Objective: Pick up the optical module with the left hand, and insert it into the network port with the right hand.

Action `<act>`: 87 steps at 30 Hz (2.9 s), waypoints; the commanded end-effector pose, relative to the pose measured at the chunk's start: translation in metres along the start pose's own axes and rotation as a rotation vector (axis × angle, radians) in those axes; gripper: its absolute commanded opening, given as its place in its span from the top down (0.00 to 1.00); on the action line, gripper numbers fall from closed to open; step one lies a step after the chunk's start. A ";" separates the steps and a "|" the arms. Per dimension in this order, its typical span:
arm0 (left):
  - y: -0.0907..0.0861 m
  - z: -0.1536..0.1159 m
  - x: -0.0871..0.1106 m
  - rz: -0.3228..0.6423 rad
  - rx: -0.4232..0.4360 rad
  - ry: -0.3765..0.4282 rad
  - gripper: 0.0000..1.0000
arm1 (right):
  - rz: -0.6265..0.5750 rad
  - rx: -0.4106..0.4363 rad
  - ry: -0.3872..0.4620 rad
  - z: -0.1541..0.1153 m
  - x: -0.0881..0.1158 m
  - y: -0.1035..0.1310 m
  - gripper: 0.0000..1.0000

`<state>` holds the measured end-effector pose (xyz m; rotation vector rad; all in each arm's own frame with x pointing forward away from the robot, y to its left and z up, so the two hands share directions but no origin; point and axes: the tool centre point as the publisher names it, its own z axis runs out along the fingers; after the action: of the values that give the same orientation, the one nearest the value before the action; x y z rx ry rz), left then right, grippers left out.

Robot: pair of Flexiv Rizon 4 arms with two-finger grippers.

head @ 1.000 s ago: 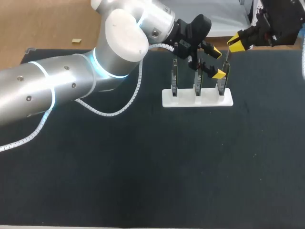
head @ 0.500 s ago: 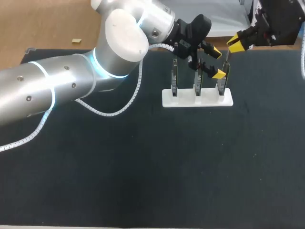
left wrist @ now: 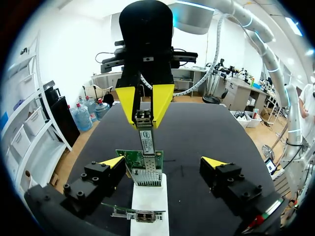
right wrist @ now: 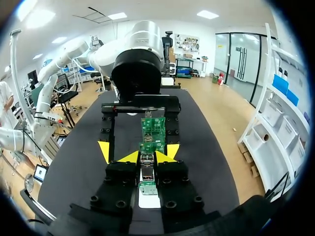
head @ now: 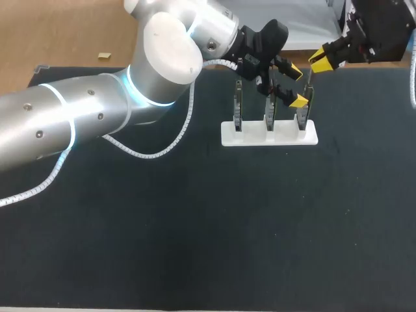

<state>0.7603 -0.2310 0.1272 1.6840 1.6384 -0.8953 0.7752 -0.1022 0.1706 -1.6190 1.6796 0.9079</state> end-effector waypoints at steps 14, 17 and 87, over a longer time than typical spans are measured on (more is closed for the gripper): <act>-0.002 0.000 0.000 -0.002 -0.005 0.002 0.00 | -0.014 0.042 -0.018 -0.001 -0.003 -0.002 1.00; -0.002 0.000 0.000 -0.002 -0.005 0.002 0.00 | -0.006 0.044 -0.021 -0.001 -0.002 -0.003 1.00; -0.002 0.000 0.000 -0.002 -0.005 0.002 0.00 | -0.001 0.040 0.010 0.006 0.007 0.002 1.00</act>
<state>0.7602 -0.2310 0.1271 1.6840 1.6383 -0.8953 0.7727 -0.1024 0.1641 -1.6018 1.6911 0.8640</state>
